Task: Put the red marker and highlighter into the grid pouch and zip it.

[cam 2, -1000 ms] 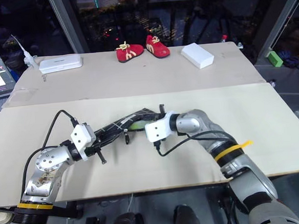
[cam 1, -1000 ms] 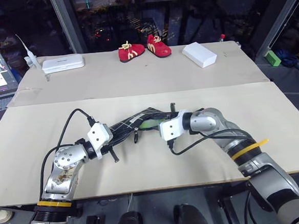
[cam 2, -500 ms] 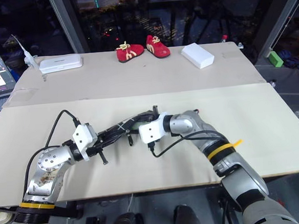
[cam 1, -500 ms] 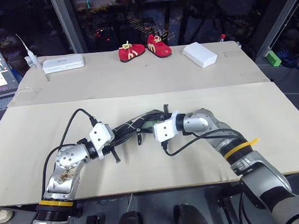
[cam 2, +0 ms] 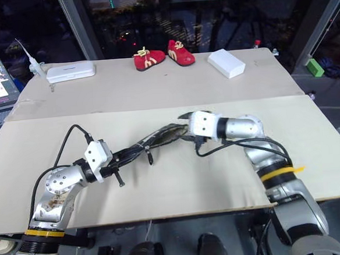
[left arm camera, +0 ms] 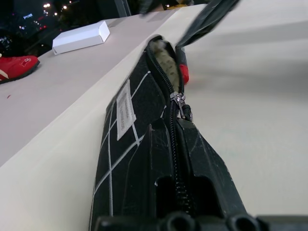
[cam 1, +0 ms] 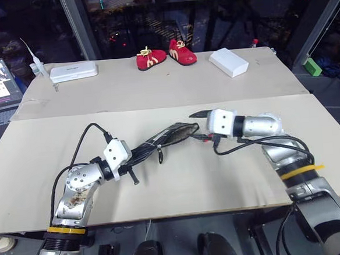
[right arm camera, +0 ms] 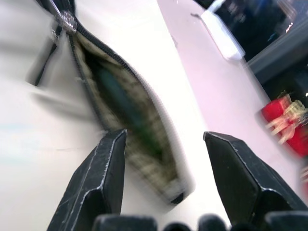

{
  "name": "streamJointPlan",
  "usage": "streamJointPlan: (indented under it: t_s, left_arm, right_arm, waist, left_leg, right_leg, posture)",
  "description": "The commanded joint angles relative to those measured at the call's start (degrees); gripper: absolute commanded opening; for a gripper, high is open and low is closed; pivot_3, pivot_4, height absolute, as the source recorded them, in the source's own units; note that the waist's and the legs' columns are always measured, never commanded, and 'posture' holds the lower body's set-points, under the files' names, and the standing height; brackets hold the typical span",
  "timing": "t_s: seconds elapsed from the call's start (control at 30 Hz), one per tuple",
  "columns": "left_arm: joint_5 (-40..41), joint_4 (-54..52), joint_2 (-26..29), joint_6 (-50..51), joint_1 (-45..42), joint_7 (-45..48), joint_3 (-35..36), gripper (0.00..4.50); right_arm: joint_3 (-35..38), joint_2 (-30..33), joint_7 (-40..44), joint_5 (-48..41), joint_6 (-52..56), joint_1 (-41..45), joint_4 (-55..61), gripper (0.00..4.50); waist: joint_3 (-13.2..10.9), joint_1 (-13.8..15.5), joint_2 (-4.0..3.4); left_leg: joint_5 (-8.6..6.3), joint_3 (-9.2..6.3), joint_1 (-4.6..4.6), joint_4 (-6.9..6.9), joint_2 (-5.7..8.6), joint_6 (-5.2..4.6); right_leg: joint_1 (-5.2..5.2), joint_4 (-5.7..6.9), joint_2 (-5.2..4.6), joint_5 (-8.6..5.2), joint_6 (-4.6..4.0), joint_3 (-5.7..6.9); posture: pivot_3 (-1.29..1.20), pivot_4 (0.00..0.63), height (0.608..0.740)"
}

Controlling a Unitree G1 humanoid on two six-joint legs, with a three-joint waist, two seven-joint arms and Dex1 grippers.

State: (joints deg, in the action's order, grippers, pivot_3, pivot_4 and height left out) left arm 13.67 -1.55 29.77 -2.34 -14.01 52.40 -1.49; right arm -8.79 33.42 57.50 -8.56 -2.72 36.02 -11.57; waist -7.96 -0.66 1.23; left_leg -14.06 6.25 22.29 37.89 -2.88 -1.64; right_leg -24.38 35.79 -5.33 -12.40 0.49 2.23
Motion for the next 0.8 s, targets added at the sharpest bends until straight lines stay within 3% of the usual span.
streamJointPlan:
  t_s: [0.03, 0.3, 0.47, 0.63, 0.8]
  left_arm:
    - [0.4, -2.0, 0.1, -0.4, 0.1, -0.8, 0.6, 0.00]
    - [0.4, -3.1, 0.4, -0.5, 1.7, -1.9, 1.2, 0.00]
    - [0.5, -2.7, 0.4, -0.7, 1.7, -1.7, 0.8, 0.00]
    - [0.6, -2.0, 0.3, -0.7, 0.8, -1.7, 0.9, 0.00]
    - [0.5, -1.9, 0.2, -0.9, 1.1, -1.9, 0.9, 0.00]
  right_arm:
    - [8.8, 0.9, -7.3, -3.6, 7.8, -0.1, 1.6, 2.87]
    - [13.2, -4.1, -26.2, -0.5, 26.2, -2.9, 5.0, 2.87]
    - [3.6, 5.1, -13.4, 7.4, 7.3, -7.7, 6.6, 2.87]
    - [0.0, 8.9, -5.0, 9.5, -3.9, 1.2, -5.0, 2.87]
    - [-4.7, 7.0, 2.4, 12.5, -13.2, 11.3, -19.7, 2.87]
  waist:
    - [0.0, -0.2, 0.00]
    - [0.0, -0.2, 0.00]
    - [0.0, 0.2, -0.03]
    - [0.0, -0.5, 0.00]
    - [0.0, -0.7, -0.01]
  left_leg:
    - [0.00, 0.00, -0.05, 0.00, 0.01, 0.00]
    - [0.00, 0.04, -0.07, -0.01, -0.03, 0.01]
    - [-0.02, 0.03, 0.07, -0.01, 0.07, -0.04]
    - [-0.05, 0.02, -0.05, 0.04, 0.10, -0.09]
    - [-0.04, 0.09, -0.13, 0.02, 0.01, -0.07]
  right_leg:
    - [0.02, 0.01, 0.00, 0.01, -0.01, -0.03]
    - [-0.03, 0.07, 0.10, 0.00, -0.04, -0.05]
    - [-0.06, -0.05, -0.04, -0.04, 0.03, -0.02]
    - [0.01, -0.18, 0.04, -0.02, 0.08, -0.19]
    - [0.04, -0.09, 0.16, -0.04, 0.03, -0.15]
  posture:
    - [0.00, 0.150, 0.740]
    - [0.00, 0.150, 0.740]
    - [0.00, 0.150, 0.740]
    - [0.00, 0.150, 0.740]
    - [0.00, 0.150, 0.740]
